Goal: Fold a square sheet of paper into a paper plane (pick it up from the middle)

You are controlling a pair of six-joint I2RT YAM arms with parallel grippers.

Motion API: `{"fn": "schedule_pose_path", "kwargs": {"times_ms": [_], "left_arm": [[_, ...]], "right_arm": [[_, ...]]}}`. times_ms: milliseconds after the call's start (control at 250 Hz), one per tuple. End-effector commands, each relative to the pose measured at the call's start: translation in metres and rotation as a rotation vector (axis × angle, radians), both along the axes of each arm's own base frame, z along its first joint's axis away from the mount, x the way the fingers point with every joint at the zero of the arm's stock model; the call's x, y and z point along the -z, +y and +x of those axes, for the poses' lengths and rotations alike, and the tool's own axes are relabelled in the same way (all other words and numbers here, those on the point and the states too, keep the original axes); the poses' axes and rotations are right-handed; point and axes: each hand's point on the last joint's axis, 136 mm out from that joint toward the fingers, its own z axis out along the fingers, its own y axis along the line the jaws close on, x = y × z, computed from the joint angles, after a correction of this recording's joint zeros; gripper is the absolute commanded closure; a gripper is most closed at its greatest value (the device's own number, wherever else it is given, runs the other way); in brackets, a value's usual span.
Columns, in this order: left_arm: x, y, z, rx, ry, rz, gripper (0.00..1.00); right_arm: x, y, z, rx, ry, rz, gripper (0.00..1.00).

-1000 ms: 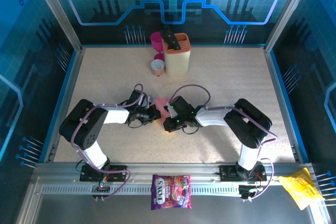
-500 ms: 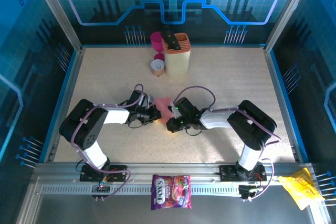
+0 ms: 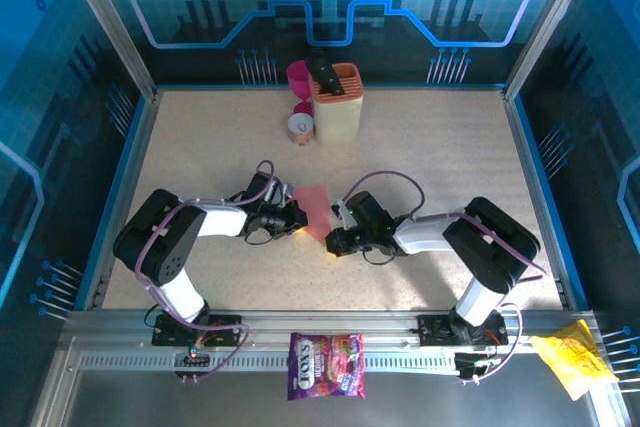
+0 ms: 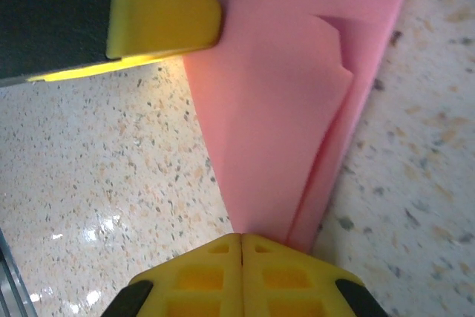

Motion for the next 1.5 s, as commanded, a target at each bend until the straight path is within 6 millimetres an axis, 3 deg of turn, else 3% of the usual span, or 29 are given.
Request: {"fn": "schedule_pose_path", "kwargs": {"times_ms": [0, 148, 256, 439, 595, 695, 795, 903, 983, 1206, 1386, 1418, 1494], "left_arm": [[0.045, 0.034, -0.025, -0.067, 0.124, 0.173, 1.00], [0.046, 0.036, -0.025, -0.085, 0.131, 0.179, 1.00], [0.046, 0.039, -0.027, -0.115, 0.147, 0.181, 1.00], [0.045, 0.044, -0.028, -0.171, 0.155, 0.188, 1.00], [0.043, 0.050, -0.031, -0.223, 0.162, 0.196, 1.00], [0.042, 0.050, -0.032, -0.230, 0.160, 0.198, 1.00], [0.042, 0.050, -0.031, -0.224, 0.155, 0.204, 1.00], [0.040, 0.049, -0.029, -0.208, 0.144, 0.204, 1.00], [0.038, 0.049, -0.028, -0.196, 0.133, 0.213, 1.00], [0.034, 0.049, -0.026, -0.169, 0.107, 0.232, 1.00], [0.032, 0.048, -0.024, -0.145, 0.092, 0.232, 1.00], [0.031, 0.047, -0.024, -0.142, 0.090, 0.231, 1.00], [0.031, 0.047, -0.024, -0.135, 0.087, 0.235, 1.00]], "right_arm": [[0.029, -0.039, -0.026, 0.044, 0.131, -0.120, 0.93], [0.023, -0.055, -0.021, 0.101, 0.127, -0.118, 0.94], [0.007, -0.055, -0.013, 0.114, 0.102, -0.096, 0.94], [-0.032, -0.019, -0.004, 0.054, 0.033, -0.040, 0.94], [-0.050, 0.020, -0.001, 0.000, -0.009, -0.012, 0.95], [-0.047, 0.031, 0.004, -0.001, -0.009, -0.011, 0.94], [-0.041, 0.031, 0.010, -0.002, -0.016, -0.031, 0.86], [-0.039, 0.025, 0.014, -0.008, -0.042, -0.079, 0.74], [-0.037, 0.016, 0.018, 0.010, -0.047, -0.097, 0.71], [-0.037, 0.000, 0.039, 0.057, -0.034, -0.086, 0.69], [-0.027, 0.004, 0.045, 0.028, 0.006, -0.068, 0.70], [-0.035, 0.012, 0.051, 0.019, -0.004, -0.046, 0.70], [-0.032, 0.017, 0.055, 0.011, 0.004, -0.039, 0.70]]}}
